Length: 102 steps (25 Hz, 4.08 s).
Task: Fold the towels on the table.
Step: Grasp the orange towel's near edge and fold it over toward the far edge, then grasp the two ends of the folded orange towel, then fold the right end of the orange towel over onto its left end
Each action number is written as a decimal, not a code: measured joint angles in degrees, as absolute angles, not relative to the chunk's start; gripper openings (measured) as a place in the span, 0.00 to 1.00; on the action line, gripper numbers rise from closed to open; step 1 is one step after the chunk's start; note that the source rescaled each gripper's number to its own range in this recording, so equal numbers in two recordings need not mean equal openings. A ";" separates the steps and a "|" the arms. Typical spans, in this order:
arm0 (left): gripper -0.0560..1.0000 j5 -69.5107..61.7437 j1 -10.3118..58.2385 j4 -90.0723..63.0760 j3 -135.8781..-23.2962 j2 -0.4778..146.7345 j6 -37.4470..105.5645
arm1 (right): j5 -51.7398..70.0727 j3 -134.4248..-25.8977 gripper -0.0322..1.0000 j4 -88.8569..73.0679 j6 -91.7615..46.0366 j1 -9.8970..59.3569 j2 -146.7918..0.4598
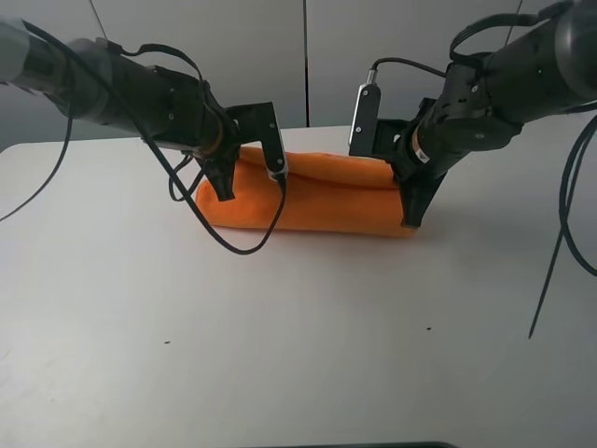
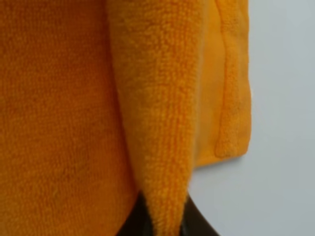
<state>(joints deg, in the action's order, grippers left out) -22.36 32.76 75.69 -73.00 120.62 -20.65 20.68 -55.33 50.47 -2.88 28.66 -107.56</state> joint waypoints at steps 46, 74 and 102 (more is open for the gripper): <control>0.99 -24.61 31.43 80.34 -73.74 116.87 -48.17 | 26.01 -57.84 1.00 54.57 30.16 28.57 -99.76; 1.00 -31.49 18.31 -1.18 -73.74 116.73 1.65 | 37.55 -61.56 1.00 -14.17 -10.82 19.15 -101.55; 0.99 -27.16 17.19 -11.72 -73.74 122.15 7.74 | 31.35 -62.52 1.00 -35.22 -13.69 11.72 -111.24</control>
<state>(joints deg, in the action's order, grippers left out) -27.16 17.19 -11.72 -73.74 122.15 7.74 31.35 -62.52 -35.22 -13.69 11.72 -111.24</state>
